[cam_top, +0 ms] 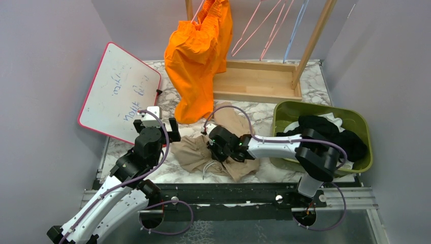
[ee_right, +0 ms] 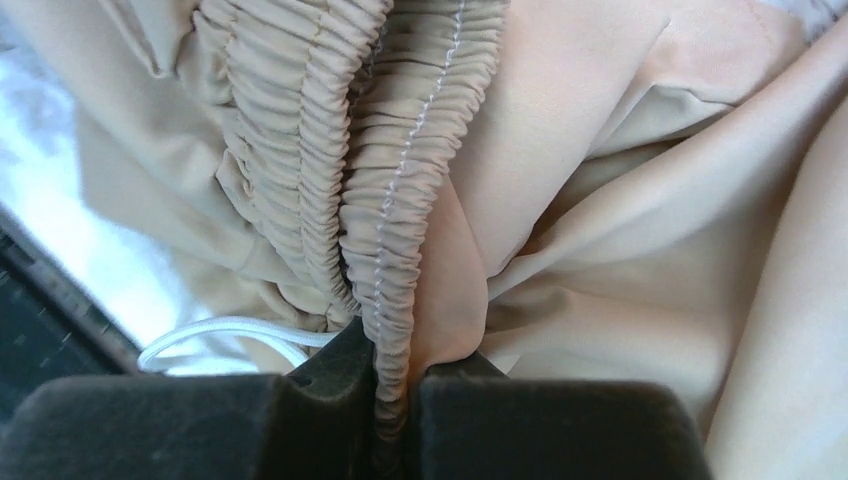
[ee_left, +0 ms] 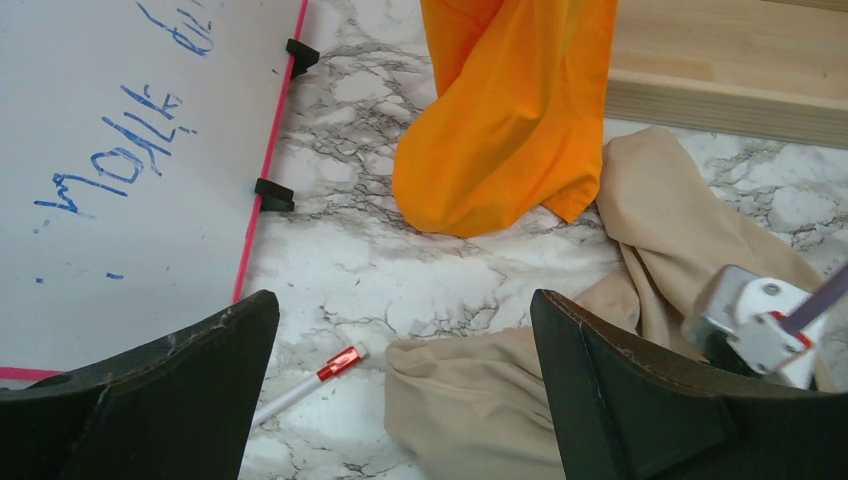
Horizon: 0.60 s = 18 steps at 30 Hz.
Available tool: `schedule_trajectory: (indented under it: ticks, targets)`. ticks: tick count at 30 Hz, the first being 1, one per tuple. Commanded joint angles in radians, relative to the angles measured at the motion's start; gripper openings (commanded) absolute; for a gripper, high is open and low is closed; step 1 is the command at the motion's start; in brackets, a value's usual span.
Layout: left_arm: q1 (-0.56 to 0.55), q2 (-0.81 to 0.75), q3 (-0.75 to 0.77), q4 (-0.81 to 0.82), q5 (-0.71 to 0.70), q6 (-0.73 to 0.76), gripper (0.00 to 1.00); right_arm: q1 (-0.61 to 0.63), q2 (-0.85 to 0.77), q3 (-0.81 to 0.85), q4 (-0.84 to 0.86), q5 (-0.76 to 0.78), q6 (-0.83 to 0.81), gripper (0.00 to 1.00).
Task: Remove the shorts from the hanger
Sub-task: Pick up the shorts at the center of the board.
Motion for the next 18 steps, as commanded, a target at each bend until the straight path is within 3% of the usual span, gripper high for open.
schedule_trajectory:
  ticks: [1,6,13,18]
  targets:
    - [0.004,-0.013,-0.007,-0.006,0.003,-0.008,0.99,0.01,-0.183,-0.079,0.115,-0.058,0.042,0.01]
    - [0.004,-0.031,-0.007,-0.006,-0.009,-0.005,0.99,0.007,-0.361,-0.11,0.123,0.007,0.088,0.01]
    - [0.004,-0.057,-0.01,-0.006,-0.022,-0.006,0.99,-0.029,-0.6,-0.113,-0.032,0.08,0.268,0.01]
    - [0.004,-0.049,-0.008,-0.004,-0.014,-0.003,0.99,-0.038,-0.741,-0.06,-0.263,0.305,0.449,0.01]
